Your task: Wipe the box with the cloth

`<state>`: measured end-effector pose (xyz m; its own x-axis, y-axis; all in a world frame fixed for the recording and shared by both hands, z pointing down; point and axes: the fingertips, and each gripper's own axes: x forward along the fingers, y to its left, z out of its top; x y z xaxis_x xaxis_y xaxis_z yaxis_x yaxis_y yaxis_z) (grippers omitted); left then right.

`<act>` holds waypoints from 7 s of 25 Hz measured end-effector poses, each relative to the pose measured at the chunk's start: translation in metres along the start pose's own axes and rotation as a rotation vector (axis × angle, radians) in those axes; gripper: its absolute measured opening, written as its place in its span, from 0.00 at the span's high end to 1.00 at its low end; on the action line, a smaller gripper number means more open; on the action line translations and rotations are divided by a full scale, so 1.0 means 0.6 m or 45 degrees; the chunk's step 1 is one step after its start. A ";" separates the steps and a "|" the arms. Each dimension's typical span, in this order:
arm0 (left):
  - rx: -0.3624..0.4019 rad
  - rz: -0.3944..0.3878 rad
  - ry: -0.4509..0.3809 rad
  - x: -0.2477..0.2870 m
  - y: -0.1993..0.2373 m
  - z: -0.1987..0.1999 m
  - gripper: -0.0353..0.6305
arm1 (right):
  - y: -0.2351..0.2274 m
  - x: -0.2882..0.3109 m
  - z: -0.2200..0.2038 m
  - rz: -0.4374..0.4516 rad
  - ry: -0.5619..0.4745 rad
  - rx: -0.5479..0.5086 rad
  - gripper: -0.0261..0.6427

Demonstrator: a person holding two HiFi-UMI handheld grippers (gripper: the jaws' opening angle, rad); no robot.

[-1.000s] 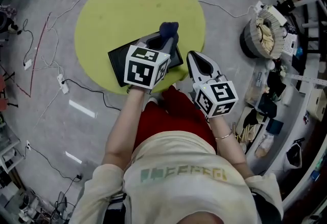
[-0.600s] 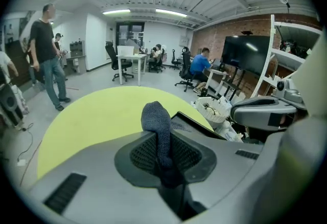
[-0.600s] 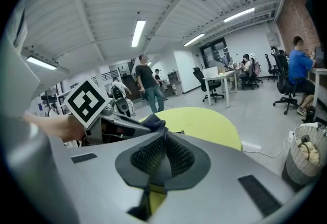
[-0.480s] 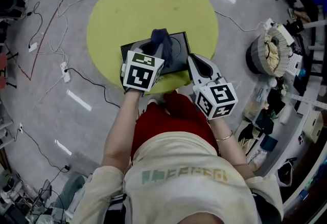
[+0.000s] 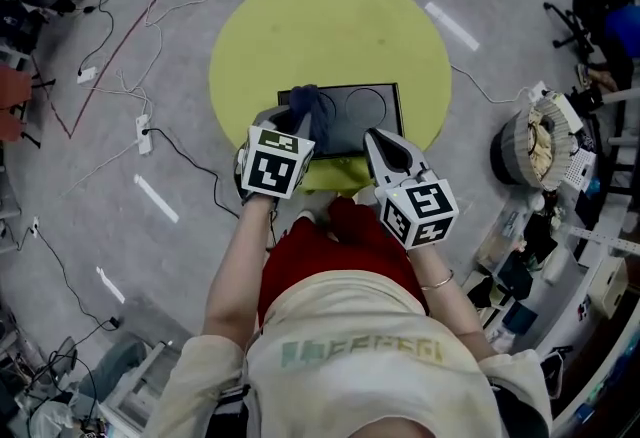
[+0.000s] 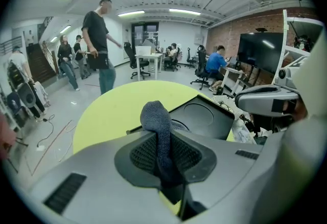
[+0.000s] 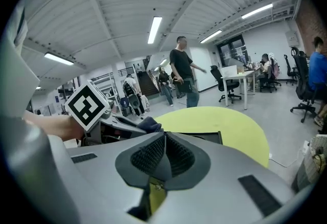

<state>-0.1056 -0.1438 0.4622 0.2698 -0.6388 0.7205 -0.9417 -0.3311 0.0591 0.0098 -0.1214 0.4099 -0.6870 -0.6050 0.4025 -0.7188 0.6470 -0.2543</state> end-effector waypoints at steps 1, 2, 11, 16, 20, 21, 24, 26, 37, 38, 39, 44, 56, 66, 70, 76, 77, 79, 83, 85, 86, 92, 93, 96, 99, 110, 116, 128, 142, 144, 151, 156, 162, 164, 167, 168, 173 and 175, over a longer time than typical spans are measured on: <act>-0.004 0.009 -0.002 -0.010 0.005 -0.007 0.85 | 0.009 -0.001 -0.001 0.004 0.000 -0.007 0.90; -0.008 0.016 -0.007 -0.019 0.010 -0.012 0.85 | 0.019 -0.002 -0.001 0.008 0.000 -0.014 0.90; -0.003 0.034 -0.076 -0.115 0.049 -0.051 0.85 | 0.113 -0.015 -0.009 -0.021 -0.026 -0.040 0.90; 0.039 -0.004 -0.142 -0.159 0.040 -0.044 0.85 | 0.136 -0.051 -0.028 -0.123 -0.055 -0.011 0.90; 0.071 -0.084 -0.183 -0.166 0.000 -0.021 0.85 | 0.119 -0.091 -0.043 -0.218 -0.072 0.026 0.90; 0.080 -0.106 -0.187 -0.163 -0.015 -0.015 0.85 | 0.110 -0.101 -0.047 -0.240 -0.074 0.037 0.90; 0.109 -0.184 -0.191 -0.148 -0.065 0.007 0.85 | 0.078 -0.126 -0.050 -0.295 -0.084 0.067 0.90; 0.119 -0.242 -0.190 -0.131 -0.104 0.024 0.85 | 0.052 -0.139 -0.047 -0.316 -0.090 0.078 0.90; 0.047 -0.495 -0.161 0.000 -0.320 0.106 0.85 | -0.106 -0.199 -0.062 -0.354 -0.070 0.145 0.90; 0.041 -0.493 -0.154 0.013 -0.329 0.107 0.85 | -0.116 -0.200 -0.063 -0.352 -0.064 0.148 0.90; 0.032 -0.486 -0.142 0.027 -0.335 0.106 0.85 | -0.126 -0.201 -0.064 -0.349 -0.059 0.152 0.90; -0.019 -0.412 -0.073 0.069 -0.329 0.070 0.85 | -0.147 -0.200 -0.076 -0.317 -0.022 0.159 0.90; -0.099 -0.249 -0.059 0.022 -0.200 0.009 0.85 | -0.066 -0.113 -0.058 -0.142 0.042 0.056 0.90; -0.189 -0.126 -0.070 -0.056 -0.087 -0.062 0.85 | 0.044 -0.062 -0.057 -0.027 0.068 -0.021 0.90; -0.204 -0.095 -0.073 -0.084 -0.051 -0.087 0.85 | 0.080 -0.053 -0.058 -0.018 0.069 -0.038 0.90; -0.205 -0.089 -0.076 -0.127 -0.020 -0.118 0.85 | 0.121 -0.060 -0.066 -0.062 0.053 -0.027 0.90; -0.201 -0.077 -0.081 -0.136 -0.015 -0.121 0.85 | 0.125 -0.063 -0.069 -0.074 0.050 -0.023 0.90; -0.192 -0.064 -0.093 -0.152 -0.011 -0.123 0.85 | 0.130 -0.071 -0.075 -0.103 0.046 -0.009 0.90; -0.194 -0.158 -0.118 -0.172 -0.033 -0.115 0.85 | 0.122 -0.097 -0.093 -0.187 0.033 0.043 0.90; -0.151 -0.225 -0.118 -0.171 -0.056 -0.107 0.85 | 0.114 -0.112 -0.107 -0.239 0.029 0.084 0.90; -0.121 -0.257 -0.114 -0.168 -0.070 -0.102 0.85 | 0.108 -0.120 -0.115 -0.267 0.029 0.106 0.90; 0.031 -0.457 -0.046 -0.112 -0.192 -0.074 0.85 | 0.043 -0.173 -0.143 -0.407 0.012 0.210 0.90; 0.052 -0.490 -0.033 -0.102 -0.216 -0.069 0.85 | 0.031 -0.183 -0.145 -0.424 0.004 0.224 0.90; 0.109 -0.581 -0.004 -0.070 -0.288 -0.049 0.85 | -0.012 -0.211 -0.151 -0.473 -0.016 0.264 0.90; 0.160 -0.650 0.017 -0.031 -0.350 -0.026 0.85 | -0.063 -0.232 -0.157 -0.521 -0.022 0.303 0.90; 0.086 -0.601 0.168 0.097 -0.402 -0.052 0.85 | -0.157 -0.240 -0.186 -0.498 0.055 0.354 0.90; -0.042 -0.510 0.172 0.099 -0.353 -0.078 0.85 | -0.139 -0.196 -0.192 -0.380 0.129 0.312 0.90; -0.240 -0.330 0.120 0.028 -0.222 -0.145 0.85 | -0.029 -0.113 -0.185 -0.173 0.224 0.172 0.90; -0.367 -0.178 0.060 -0.062 -0.078 -0.203 0.85 | 0.094 -0.051 -0.174 -0.066 0.256 0.063 0.90; -0.382 -0.153 0.051 -0.075 -0.057 -0.212 0.85 | 0.110 -0.042 -0.173 -0.053 0.260 0.049 0.90; -0.439 -0.085 0.025 -0.128 0.015 -0.254 0.85 | 0.177 -0.010 -0.168 -0.018 0.260 -0.002 0.90; -0.450 -0.047 -0.015 -0.171 0.070 -0.267 0.85 | 0.224 0.014 -0.156 -0.015 0.243 -0.037 0.90; -0.426 -0.021 -0.098 -0.192 0.133 -0.232 0.85 | 0.251 0.031 -0.127 -0.028 0.207 -0.077 0.90; -0.432 -0.021 -0.121 -0.183 0.153 -0.212 0.85 | 0.248 0.037 -0.118 -0.039 0.209 -0.077 0.90; -0.442 -0.032 -0.150 -0.155 0.172 -0.176 0.85 | 0.232 0.047 -0.108 -0.052 0.205 -0.071 0.90; -0.444 -0.036 -0.156 -0.141 0.178 -0.164 0.85 | 0.224 0.052 -0.105 -0.056 0.202 -0.070 0.90; -0.470 -0.042 -0.174 -0.064 0.195 -0.101 0.85 | 0.172 0.073 -0.083 -0.077 0.195 -0.055 0.90; -0.478 -0.050 -0.171 -0.035 0.197 -0.076 0.85 | 0.151 0.082 -0.071 -0.075 0.195 -0.047 0.90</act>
<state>-0.2318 -0.1380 0.4857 0.3075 -0.7242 0.6172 -0.9313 -0.0960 0.3513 -0.0844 -0.0729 0.4440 -0.6175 -0.5661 0.5460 -0.7508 0.6311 -0.1948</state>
